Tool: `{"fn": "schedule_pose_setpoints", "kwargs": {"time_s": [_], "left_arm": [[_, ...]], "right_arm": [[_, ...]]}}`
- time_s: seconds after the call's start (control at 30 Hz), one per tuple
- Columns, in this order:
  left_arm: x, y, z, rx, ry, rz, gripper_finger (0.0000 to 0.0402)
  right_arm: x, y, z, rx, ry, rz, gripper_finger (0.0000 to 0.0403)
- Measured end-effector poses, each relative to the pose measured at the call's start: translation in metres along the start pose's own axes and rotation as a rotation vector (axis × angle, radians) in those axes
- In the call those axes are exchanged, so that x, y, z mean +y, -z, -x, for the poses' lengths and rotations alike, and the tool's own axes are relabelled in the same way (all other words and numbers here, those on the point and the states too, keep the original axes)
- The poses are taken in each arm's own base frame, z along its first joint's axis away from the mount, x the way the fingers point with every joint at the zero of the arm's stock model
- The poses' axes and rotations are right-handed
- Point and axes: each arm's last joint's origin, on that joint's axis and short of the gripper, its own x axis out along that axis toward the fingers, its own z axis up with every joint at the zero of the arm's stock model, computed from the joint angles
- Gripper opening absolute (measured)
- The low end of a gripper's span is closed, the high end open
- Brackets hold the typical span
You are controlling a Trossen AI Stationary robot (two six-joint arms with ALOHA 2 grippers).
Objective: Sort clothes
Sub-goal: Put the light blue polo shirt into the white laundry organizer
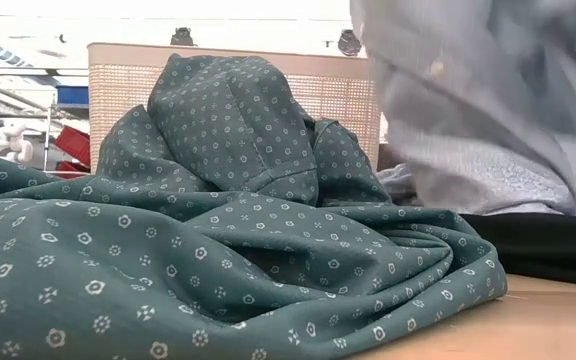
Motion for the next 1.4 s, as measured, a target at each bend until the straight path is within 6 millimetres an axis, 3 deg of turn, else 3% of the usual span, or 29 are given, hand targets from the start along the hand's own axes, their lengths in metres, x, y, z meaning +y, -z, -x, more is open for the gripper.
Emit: {"fn": "schedule_pose_setpoints", "kwargs": {"time_s": [0.13,0.37,0.57,0.77,1.03,1.2,1.4], "left_arm": [[0.011,-0.019,0.020,-0.060,0.030,0.043,0.0008],[0.033,-0.054,0.044,-0.261,0.043,0.145,0.0011],[0.045,-0.073,0.054,-0.420,0.178,0.245,0.0012],[0.039,-0.072,0.055,-0.410,0.290,0.264,0.0013],[0.025,-0.065,0.058,-0.309,0.524,0.338,0.0014],[-0.005,-0.044,0.059,-0.116,0.661,0.346,0.0013],[-0.050,-0.010,0.069,0.133,0.476,0.416,0.0007]], "right_arm": [[-0.023,-0.032,0.028,-0.221,0.065,0.002,0.0000],[-0.050,-0.079,0.069,-0.504,0.167,0.150,0.0000],[-0.072,-0.102,0.096,-0.656,0.231,0.157,0.0000],[-0.062,-0.095,0.086,-0.611,0.174,0.161,0.0000],[-0.027,-0.088,0.063,-0.553,-0.152,0.124,0.0000],[-0.005,-0.074,0.049,-0.397,-0.305,0.100,0.0000],[0.026,-0.039,0.034,-0.095,-0.289,0.024,0.0000]]}}
